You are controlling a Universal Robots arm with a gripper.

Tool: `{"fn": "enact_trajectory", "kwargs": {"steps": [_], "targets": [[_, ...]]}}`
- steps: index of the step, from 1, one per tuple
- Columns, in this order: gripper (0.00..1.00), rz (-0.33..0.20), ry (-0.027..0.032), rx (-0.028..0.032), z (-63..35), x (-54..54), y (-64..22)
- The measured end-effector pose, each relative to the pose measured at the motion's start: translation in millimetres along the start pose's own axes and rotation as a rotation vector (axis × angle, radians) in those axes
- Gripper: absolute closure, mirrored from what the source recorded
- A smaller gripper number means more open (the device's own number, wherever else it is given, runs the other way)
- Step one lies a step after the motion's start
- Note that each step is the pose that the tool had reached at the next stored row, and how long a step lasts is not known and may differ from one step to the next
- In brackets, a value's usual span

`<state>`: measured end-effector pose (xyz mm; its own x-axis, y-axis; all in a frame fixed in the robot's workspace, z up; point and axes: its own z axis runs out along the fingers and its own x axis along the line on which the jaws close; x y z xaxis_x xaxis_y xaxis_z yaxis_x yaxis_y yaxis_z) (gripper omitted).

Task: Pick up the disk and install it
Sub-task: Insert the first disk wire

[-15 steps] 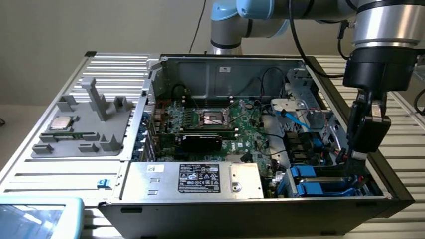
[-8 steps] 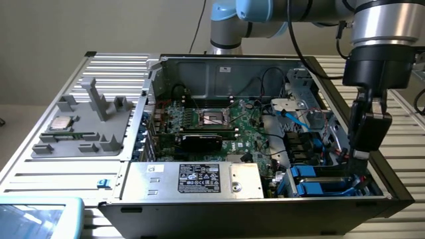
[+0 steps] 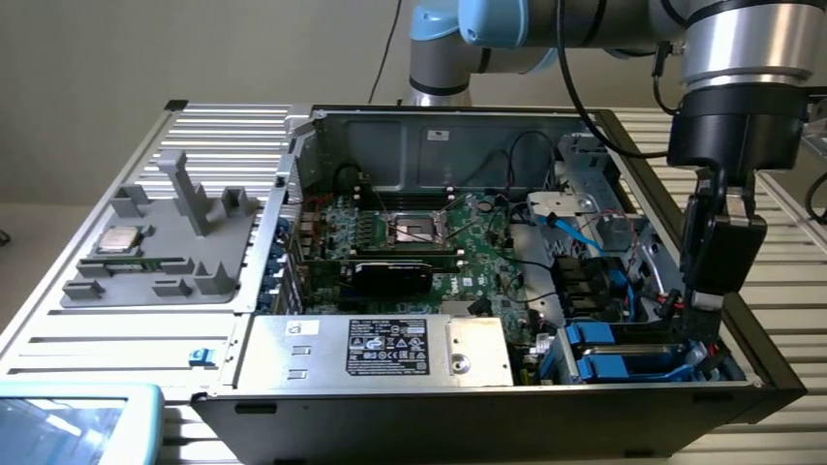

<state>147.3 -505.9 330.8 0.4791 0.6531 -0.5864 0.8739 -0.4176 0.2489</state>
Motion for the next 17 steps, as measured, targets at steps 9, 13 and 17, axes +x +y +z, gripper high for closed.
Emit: {"fn": "enact_trajectory", "kwargs": {"steps": [9, 13, 17], "targets": [[0.77, 0.000, 0.0001, 0.0001, 0.0, 0.1, 0.0], [0.59, 0.000, 0.0001, 0.0002, -2.0, -1.5, 0.6], [0.41, 0.000, 0.0003, 0.0002, -9.6, -7.3, 3.1]]}}
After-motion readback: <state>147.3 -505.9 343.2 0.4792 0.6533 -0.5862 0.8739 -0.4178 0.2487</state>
